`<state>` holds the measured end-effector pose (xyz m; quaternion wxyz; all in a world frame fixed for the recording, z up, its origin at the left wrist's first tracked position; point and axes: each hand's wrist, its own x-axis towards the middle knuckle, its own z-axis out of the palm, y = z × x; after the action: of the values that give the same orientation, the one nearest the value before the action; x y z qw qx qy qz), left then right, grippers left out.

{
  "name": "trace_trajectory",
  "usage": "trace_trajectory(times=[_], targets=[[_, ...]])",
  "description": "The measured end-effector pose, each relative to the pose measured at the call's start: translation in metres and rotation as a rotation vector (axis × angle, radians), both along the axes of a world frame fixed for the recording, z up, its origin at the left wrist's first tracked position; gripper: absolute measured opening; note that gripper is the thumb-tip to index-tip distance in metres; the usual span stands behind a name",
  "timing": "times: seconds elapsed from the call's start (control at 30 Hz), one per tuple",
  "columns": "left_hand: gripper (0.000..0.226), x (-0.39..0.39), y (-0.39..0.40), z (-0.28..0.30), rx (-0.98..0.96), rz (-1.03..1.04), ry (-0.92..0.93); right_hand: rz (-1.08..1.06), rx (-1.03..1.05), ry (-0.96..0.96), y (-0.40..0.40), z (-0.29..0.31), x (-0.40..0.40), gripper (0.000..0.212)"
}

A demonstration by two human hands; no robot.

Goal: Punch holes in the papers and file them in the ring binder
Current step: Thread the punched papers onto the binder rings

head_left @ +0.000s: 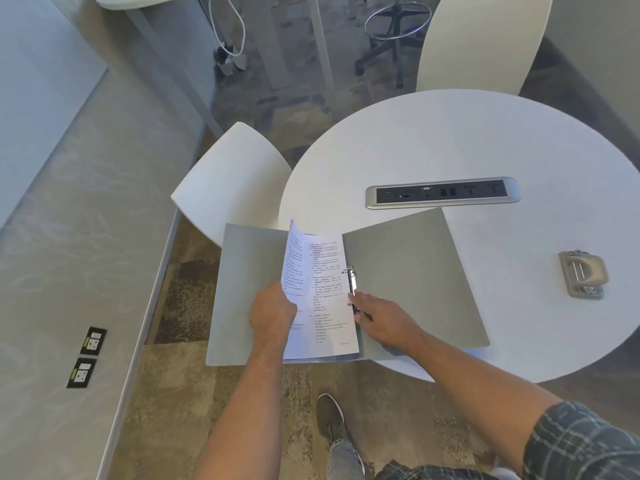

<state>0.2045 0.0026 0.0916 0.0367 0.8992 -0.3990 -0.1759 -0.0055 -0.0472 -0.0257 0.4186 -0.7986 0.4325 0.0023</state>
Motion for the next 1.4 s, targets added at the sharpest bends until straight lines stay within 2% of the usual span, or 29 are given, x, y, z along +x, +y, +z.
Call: trace_trajectory(times=[0.13, 0.27, 0.37, 0.47, 0.6, 0.73, 0.87, 1.0, 1.1, 1.2, 1.3, 1.4], targets=[[0.012, -0.002, -0.002, 0.001, -0.014, 0.002, 0.012, 0.028, 0.003, 0.016, -0.005, -0.001, 0.0, 0.056], [0.017, -0.006, -0.008, 0.006, -0.067, 0.034, 0.18, -0.038, 0.079, -0.023, -0.007, 0.0, -0.001, 0.055], [0.017, -0.012, -0.017, 0.008, -0.128, 0.022, 0.398, -0.214, 0.192, -0.178, -0.006, 0.011, -0.005, 0.055], [0.018, -0.024, -0.027, 0.009, -0.234, 0.094, 0.633, -0.389, 0.281, -0.381, -0.009, 0.028, -0.01, 0.046], [0.018, -0.048, -0.038, 0.006, -0.335, 0.169, 0.866, -0.454, 0.374, -0.665, -0.017, 0.043, -0.019, 0.034], [0.022, -0.075, -0.046, -0.002, -0.334, 0.171, 0.991, -0.479, 0.425, -0.72, -0.023, 0.054, -0.034, 0.048], [0.018, -0.102, -0.047, -0.024, -0.292, 0.05, 0.933, -0.481, 0.537, -0.707, -0.027, 0.052, -0.053, 0.07], [0.031, -0.123, -0.047, -0.035, -0.182, -0.053, 0.901, -0.514, 0.587, -0.639, -0.031, 0.047, -0.072, 0.077], [0.045, -0.132, -0.045, -0.042, -0.092, -0.15, 0.897, -0.58, 0.597, -0.646, -0.032, 0.046, -0.085, 0.061], [0.049, -0.136, -0.042, -0.049, -0.048, -0.187, 0.911, -0.671, 0.463, -0.565, -0.033, 0.034, -0.097, 0.038], [0.037, -0.13, -0.039, -0.058, -0.129, -0.208, 0.774, -0.749, 0.316, -0.338, -0.035, 0.021, -0.106, 0.029], [0.024, -0.116, -0.037, -0.068, -0.254, -0.102, 0.569, -0.791, 0.175, -0.158, -0.041, 0.023, -0.11, 0.028]])
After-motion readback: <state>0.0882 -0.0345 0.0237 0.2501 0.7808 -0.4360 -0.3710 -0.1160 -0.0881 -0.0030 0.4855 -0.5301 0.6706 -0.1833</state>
